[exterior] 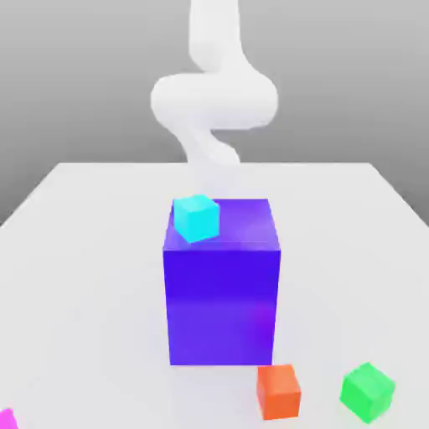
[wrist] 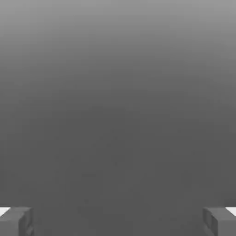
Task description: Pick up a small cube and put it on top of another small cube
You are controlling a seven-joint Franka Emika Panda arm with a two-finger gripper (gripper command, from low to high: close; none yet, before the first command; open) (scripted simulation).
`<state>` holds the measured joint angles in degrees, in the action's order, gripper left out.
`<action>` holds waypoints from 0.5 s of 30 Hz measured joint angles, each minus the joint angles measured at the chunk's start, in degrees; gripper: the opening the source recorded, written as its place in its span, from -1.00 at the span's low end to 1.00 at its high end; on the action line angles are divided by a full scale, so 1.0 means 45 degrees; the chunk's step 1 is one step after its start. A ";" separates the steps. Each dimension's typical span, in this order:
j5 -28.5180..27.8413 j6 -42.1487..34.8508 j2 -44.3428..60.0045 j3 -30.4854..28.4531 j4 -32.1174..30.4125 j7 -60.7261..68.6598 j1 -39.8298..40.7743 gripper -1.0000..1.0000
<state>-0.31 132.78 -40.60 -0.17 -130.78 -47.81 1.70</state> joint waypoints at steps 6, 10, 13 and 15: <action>-0.0165 0.0544 0.2848 -0.0180 0.0547 -0.1070 0.0847 0.00; -0.0238 0.0892 0.4694 -0.0384 0.0903 -0.1737 0.1327 0.00; -0.0244 0.1160 0.6077 -0.0593 0.1167 -0.2206 0.1642 0.00; -0.0202 0.1335 0.7000 -0.0747 0.1345 -0.2481 0.1838 0.00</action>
<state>-1.21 138.79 -9.10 -3.53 -124.73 -58.98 9.97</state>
